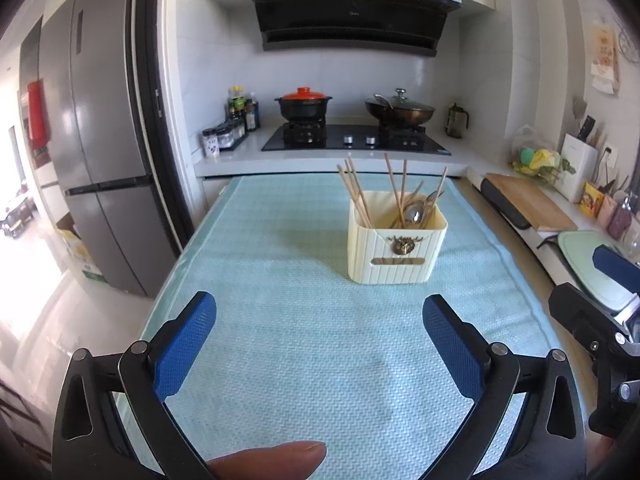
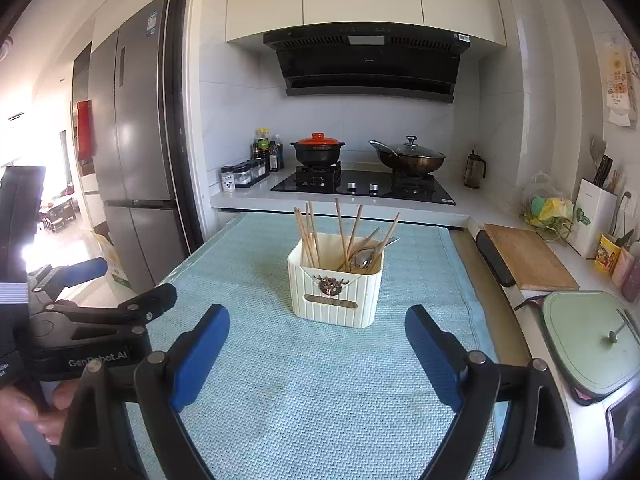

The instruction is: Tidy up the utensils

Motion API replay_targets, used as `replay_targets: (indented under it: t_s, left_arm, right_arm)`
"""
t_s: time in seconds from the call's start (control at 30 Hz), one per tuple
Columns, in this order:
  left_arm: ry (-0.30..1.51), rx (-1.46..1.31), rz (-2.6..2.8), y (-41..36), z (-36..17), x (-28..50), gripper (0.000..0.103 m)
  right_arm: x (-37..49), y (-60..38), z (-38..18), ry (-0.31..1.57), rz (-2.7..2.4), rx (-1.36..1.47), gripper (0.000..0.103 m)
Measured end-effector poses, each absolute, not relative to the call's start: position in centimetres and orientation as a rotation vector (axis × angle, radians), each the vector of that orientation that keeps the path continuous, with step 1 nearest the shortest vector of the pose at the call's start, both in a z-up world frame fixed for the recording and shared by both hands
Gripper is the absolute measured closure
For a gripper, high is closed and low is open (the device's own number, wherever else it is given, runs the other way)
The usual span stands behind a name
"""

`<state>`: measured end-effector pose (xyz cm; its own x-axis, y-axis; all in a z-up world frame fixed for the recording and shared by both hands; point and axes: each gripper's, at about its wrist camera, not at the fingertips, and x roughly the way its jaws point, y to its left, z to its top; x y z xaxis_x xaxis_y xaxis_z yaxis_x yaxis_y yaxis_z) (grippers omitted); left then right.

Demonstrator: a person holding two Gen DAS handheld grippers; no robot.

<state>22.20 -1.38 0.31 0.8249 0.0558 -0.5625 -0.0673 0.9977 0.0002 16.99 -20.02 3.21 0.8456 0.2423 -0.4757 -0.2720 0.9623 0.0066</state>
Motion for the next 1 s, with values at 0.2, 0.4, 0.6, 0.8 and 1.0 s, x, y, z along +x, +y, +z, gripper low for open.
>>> replay_targets:
  t_s: [0.2, 0.4, 0.6, 0.8, 1.0]
  left_arm:
    - [0.589, -0.016, 0.072, -1.30, 0.57, 21.96, 0.000]
    - [0.593, -0.026, 0.071, -1.20, 0.63, 22.10, 0.000]
    - [0.596, -0.022, 0.085, -1.02, 0.56, 22.22, 0.000]
    - [0.593, -0.019, 0.097, -0.90, 0.61, 22.28, 0.000]
    - [0.588, -0.016, 0.099, -1.00, 0.74, 22.20, 0.000]
  right_arm:
    - [16.74, -19.79, 3.50, 0.514, 0.266, -0.078, 0.012]
    - [16.70, -19.89, 3.55, 0.524, 0.262, -0.078, 0.012]
    - [16.60, -19.89, 3.64, 0.530, 0.269, -0.072, 0.012]
    - [16.44, -19.72, 3.88, 0.526, 0.268, -0.072, 0.012]
    - [16.33, -19.58, 4.08, 0.527, 0.271, -0.073, 0.012]
